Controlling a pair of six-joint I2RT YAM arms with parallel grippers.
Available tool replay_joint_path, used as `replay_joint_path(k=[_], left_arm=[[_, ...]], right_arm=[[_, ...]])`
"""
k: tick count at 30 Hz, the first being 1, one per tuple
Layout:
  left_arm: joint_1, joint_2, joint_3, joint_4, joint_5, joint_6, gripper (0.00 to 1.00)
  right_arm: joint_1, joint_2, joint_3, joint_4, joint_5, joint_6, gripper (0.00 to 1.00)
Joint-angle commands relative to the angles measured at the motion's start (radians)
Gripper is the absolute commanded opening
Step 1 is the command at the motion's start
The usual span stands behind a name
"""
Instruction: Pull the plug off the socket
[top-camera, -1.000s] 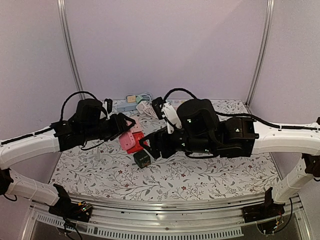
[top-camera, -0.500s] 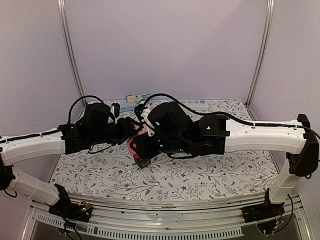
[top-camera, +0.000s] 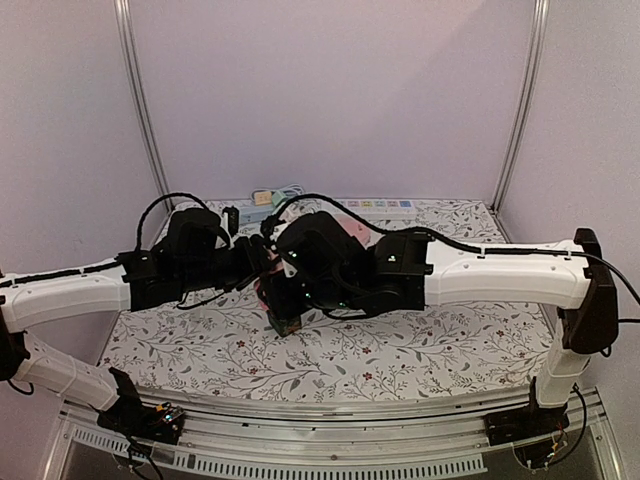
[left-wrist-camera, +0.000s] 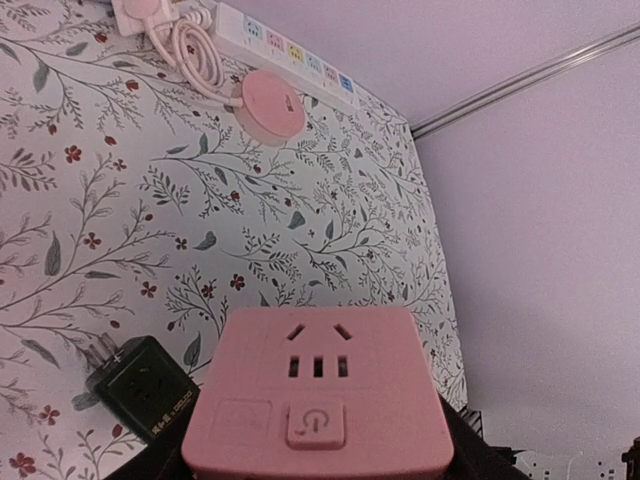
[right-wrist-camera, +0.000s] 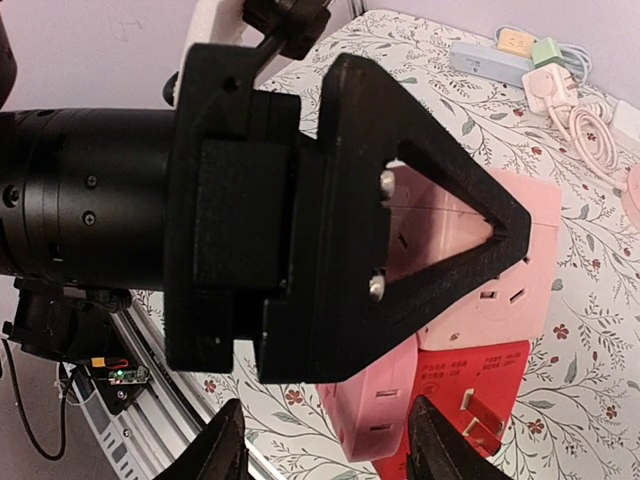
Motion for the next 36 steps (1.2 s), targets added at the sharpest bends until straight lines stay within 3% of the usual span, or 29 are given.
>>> replay_joint_path(k=[1, 10, 28, 36], left_arm=[[-0.017, -0.040, 0.003, 0.069, -0.007, -0.014, 0.03], [-0.016, -0.027, 0.025, 0.061, 0.018, 0.005, 0.03], [0.009, 0.005, 0.095, 0.006, 0.097, 0.053, 0.03], [0.048, -0.006, 0.083, 0.011, 0.112, 0.051, 0.03]], right_arm=[[-0.023, 0.020, 0.020, -0.028, 0.013, 0.019, 0.53], [-0.037, 0.037, 0.028, -0.006, -0.061, 0.004, 0.54], [0.032, -0.021, -0.071, 0.072, -0.178, -0.282, 0.48], [0.111, -0.094, -0.123, 0.080, -0.037, -0.327, 0.51]])
